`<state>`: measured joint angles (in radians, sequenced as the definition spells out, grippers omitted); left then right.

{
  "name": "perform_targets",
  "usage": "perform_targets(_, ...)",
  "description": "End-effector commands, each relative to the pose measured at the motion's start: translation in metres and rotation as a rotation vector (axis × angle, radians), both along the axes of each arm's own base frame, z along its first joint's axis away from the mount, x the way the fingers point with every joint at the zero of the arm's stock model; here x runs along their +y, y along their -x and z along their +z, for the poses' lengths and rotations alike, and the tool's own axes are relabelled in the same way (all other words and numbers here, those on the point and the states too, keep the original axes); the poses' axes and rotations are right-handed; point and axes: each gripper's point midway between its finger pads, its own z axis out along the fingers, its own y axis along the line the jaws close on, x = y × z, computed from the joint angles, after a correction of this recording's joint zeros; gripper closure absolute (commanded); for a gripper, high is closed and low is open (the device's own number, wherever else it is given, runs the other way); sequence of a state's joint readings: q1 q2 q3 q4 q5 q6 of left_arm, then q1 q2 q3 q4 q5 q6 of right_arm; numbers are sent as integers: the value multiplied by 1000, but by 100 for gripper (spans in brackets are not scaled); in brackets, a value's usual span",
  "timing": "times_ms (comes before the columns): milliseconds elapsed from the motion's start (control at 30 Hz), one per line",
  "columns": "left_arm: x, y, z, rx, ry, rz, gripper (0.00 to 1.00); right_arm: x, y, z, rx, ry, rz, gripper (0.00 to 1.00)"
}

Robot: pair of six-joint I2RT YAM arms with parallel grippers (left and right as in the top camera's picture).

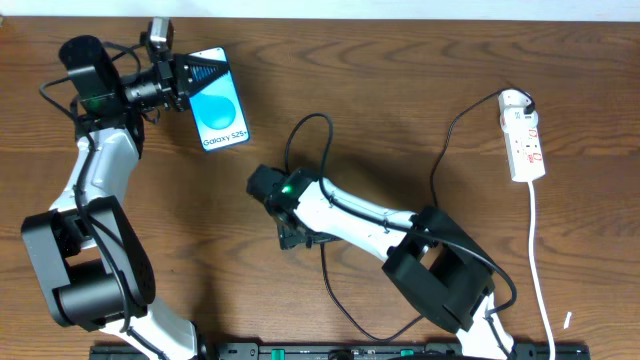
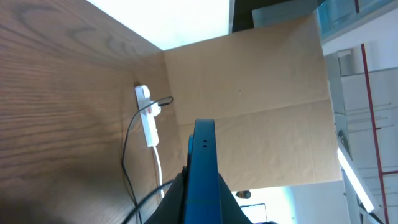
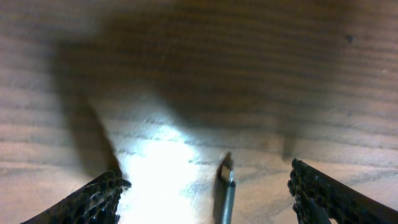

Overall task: Plug charger to phone and switch on socket
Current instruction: 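Lower the right gripper and grasp the black cable near its connector tip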

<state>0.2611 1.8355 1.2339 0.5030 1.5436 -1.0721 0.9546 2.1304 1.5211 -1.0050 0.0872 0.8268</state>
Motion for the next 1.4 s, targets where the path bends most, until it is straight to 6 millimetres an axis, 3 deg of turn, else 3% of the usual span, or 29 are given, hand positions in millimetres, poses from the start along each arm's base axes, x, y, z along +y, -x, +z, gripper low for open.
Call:
perform_targets(0,6,6,12,-42,-7,-8,92,0,26,-14,46,34,31,14)
perform_targets(200,7,6,12,-42,-7,-7,92,4,36,-15,80,20,42,16)
perform_targets(600,7,6,12,-42,-8,-6,92,-18,61,-41,161,49,-27,26)
perform_targets(833,7,6,12,-42,-8,-6,92,-22,69,-45,184,56,-23,37)
perform_targets(1100,7,6,12,-42,-7,-7,93,-20,68,-45,177,49,-27,47)
perform_targets(1367,7,6,12,-42,-7,-7,93,-20,60,-46,166,34,-46,48)
